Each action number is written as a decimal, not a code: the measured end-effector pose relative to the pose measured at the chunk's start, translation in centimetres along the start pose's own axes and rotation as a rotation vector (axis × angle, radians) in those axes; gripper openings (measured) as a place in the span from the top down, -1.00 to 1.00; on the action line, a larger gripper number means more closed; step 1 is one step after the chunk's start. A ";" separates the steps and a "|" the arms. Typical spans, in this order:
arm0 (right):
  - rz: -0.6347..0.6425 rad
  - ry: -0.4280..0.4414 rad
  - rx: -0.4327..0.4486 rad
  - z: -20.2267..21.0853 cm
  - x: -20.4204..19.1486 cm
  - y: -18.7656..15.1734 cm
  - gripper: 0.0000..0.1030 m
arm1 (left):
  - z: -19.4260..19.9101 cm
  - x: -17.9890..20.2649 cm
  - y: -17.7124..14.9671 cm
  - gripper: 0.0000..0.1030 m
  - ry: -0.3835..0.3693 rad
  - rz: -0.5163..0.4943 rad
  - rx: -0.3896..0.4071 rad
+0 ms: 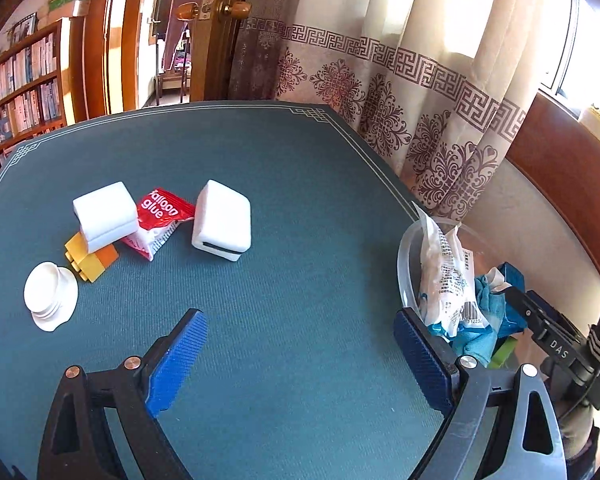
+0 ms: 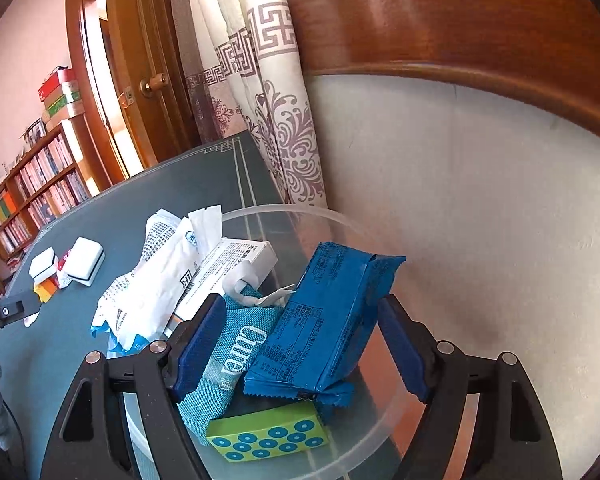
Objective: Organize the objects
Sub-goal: 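Withdraw both grippers from the tub and move the left gripper toward the white bowl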
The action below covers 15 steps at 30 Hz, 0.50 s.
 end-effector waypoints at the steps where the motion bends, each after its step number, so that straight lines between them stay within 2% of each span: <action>1: 0.005 -0.005 0.014 0.4 -0.2 0.1 -0.54 | 0.1 -0.5 -0.1 -0.88 0.011 0.007 0.001; 7: 0.056 0.020 0.095 3.2 -3.3 0.3 -0.54 | 0.7 -4.0 -1.1 -0.88 0.077 0.055 -0.001; 10: 0.089 0.047 0.138 4.5 -5.6 0.1 -0.54 | 1.0 -5.9 -1.7 -0.96 0.106 0.087 -0.005; 15: 0.116 0.112 0.137 5.3 -8.9 -1.1 -0.54 | 1.9 -8.8 -2.6 -0.96 0.145 0.129 0.000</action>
Point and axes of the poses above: each gripper's, at about its wrist camera, not at the fingertips, and z roughly against the way its jaws point, x to its right, y to its top, the point moved 7 cm from there along -z, roughly the way its jaws point, and after that the axes turned 12 degrees about -z, right-handed, at the moved point
